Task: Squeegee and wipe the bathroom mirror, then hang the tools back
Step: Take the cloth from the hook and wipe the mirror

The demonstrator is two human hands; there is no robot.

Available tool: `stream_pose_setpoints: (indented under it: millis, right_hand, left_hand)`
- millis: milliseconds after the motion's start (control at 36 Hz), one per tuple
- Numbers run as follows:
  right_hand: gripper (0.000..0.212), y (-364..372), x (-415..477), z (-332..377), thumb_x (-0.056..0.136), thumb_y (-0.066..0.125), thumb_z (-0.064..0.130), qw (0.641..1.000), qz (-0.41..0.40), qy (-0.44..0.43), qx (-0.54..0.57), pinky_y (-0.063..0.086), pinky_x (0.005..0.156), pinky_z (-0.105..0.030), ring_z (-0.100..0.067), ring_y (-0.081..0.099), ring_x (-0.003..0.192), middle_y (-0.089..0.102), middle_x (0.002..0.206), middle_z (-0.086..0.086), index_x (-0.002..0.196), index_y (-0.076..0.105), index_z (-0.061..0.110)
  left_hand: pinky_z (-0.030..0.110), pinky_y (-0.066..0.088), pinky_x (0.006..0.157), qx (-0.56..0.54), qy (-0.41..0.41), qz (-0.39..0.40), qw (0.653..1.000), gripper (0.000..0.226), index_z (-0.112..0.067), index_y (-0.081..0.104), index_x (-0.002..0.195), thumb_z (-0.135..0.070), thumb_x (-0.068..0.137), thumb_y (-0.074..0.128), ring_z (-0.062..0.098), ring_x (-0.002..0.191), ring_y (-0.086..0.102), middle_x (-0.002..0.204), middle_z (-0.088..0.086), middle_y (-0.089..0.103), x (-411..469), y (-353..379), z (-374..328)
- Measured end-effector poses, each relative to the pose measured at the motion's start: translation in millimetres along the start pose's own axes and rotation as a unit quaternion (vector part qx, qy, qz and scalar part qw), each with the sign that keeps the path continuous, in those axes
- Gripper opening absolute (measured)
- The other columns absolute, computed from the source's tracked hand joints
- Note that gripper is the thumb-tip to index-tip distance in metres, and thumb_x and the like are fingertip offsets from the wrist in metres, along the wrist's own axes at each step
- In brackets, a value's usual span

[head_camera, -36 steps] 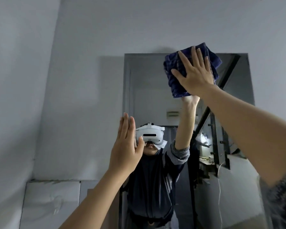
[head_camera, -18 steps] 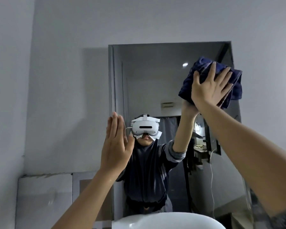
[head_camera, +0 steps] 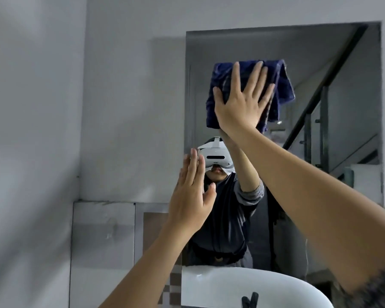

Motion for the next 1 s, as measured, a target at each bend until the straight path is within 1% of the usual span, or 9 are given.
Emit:
stream_pose_setpoints:
  millis: [139, 278, 333, 389, 472, 583, 778, 917, 1000]
  right_hand:
    - [0.065, 9, -6, 30, 0.093, 0.029, 0.054, 0.974, 0.041, -0.216, -0.058, -0.007, 0.114, -0.047, -0.031, -0.003, 0.145, -0.001, 0.157, -0.015, 0.148, 0.011, 0.027]
    - [0.061, 6, -21, 11, 0.092, 0.028, 0.056, 0.895, 0.084, -0.423, -0.117, 0.0, 0.117, -0.047, -0.029, 0.006, 0.145, 0.01, 0.157, -0.012, 0.147, 0.018, 0.031]
    - [0.061, 2, -25, -9, 0.092, 0.025, 0.058, 0.86, 0.108, -0.475, -0.151, 0.002, 0.118, -0.046, -0.026, 0.005, 0.145, 0.009, 0.158, -0.008, 0.147, 0.016, 0.034]
    - [0.061, -6, -27, -32, 0.092, 0.022, 0.06, 0.846, 0.123, -0.489, -0.175, 0.001, 0.118, -0.044, -0.024, 0.004, 0.146, 0.007, 0.158, -0.006, 0.147, 0.013, 0.035]
    - [0.062, -22, -26, -69, 0.091, 0.022, 0.061, 0.861, 0.128, -0.454, -0.187, 0.0, 0.118, -0.043, -0.022, 0.002, 0.146, 0.004, 0.158, -0.005, 0.147, 0.012, 0.036]
    - [0.064, -44, -19, -119, 0.09, 0.024, 0.062, 0.912, 0.117, -0.354, -0.172, 0.002, 0.119, -0.042, -0.021, 0.003, 0.146, 0.006, 0.158, -0.004, 0.147, 0.014, 0.035]
    - [0.063, -66, -28, -195, 0.09, 0.031, 0.059, 0.992, 0.029, -0.074, -0.1, 0.0, 0.118, -0.04, -0.019, 0.0, 0.146, 0.004, 0.158, -0.003, 0.147, 0.013, 0.036]
    - [0.065, -61, -61, -211, 0.09, 0.036, 0.057, 0.993, -0.02, 0.117, -0.024, -0.002, 0.118, -0.044, -0.02, -0.002, 0.146, 0.002, 0.159, -0.005, 0.147, 0.014, 0.034]
    - [0.066, -53, -83, -202, 0.091, 0.038, 0.055, 0.983, -0.035, 0.18, 0.0, -0.004, 0.117, -0.045, -0.021, -0.004, 0.145, 0.0, 0.158, -0.007, 0.147, 0.012, 0.033]
  left_hand:
    - [0.031, 0.008, 0.116, -0.008, -0.002, 0.001, 1.0, 0.07, -0.011, 0.005, 0.147, -0.029, 0.093, 0.046, 0.016, 0.144, -0.007, 0.156, 0.005, -0.004, -6, 1, 0]
    - [0.031, 0.007, 0.115, -0.008, -0.016, -0.004, 1.0, 0.07, -0.01, 0.008, 0.147, -0.029, 0.092, 0.046, 0.018, 0.144, -0.004, 0.156, 0.006, -0.002, -5, 3, -2]
    - [0.033, 0.008, 0.116, -0.011, -0.023, -0.005, 1.0, 0.07, -0.008, 0.01, 0.147, -0.029, 0.091, 0.046, 0.021, 0.144, -0.003, 0.156, 0.009, 0.001, -5, 4, -3]
    - [0.036, 0.009, 0.116, -0.007, -0.025, -0.01, 1.0, 0.069, -0.007, 0.01, 0.147, -0.03, 0.091, 0.045, 0.023, 0.144, -0.002, 0.156, 0.011, 0.002, -5, 6, -3]
    - [0.039, 0.008, 0.117, -0.002, -0.028, -0.015, 1.0, 0.07, -0.008, 0.005, 0.146, -0.032, 0.091, 0.041, 0.023, 0.144, -0.004, 0.156, 0.011, 0.001, -5, 8, -4]
    - [0.038, 0.006, 0.117, -0.01, -0.042, -0.017, 0.999, 0.07, -0.008, 0.007, 0.147, -0.031, 0.091, 0.042, 0.016, 0.143, -0.01, 0.157, 0.007, -0.002, -6, 7, -6]
    - [0.04, 0.008, 0.117, -0.017, -0.059, -0.017, 0.998, 0.071, -0.011, 0.006, 0.147, -0.04, 0.089, 0.032, 0.014, 0.143, -0.011, 0.157, 0.003, -0.005, -7, 6, -9]
    - [0.041, 0.009, 0.116, -0.007, -0.063, -0.002, 0.998, 0.072, -0.012, 0.004, 0.148, -0.043, 0.089, 0.033, 0.016, 0.143, -0.01, 0.157, 0.003, -0.007, -13, 9, -8]
    - [0.042, 0.01, 0.116, -0.003, -0.058, 0.011, 0.998, 0.074, -0.015, -0.001, 0.148, -0.044, 0.09, 0.035, 0.017, 0.143, -0.011, 0.157, 0.003, -0.01, -21, 11, -7]
Point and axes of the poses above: each hand's wrist, its own x-axis towards the middle knuckle, its own y-axis out of the palm, z = x × y, the point moved 5 cm from there along x, towards the middle knuckle
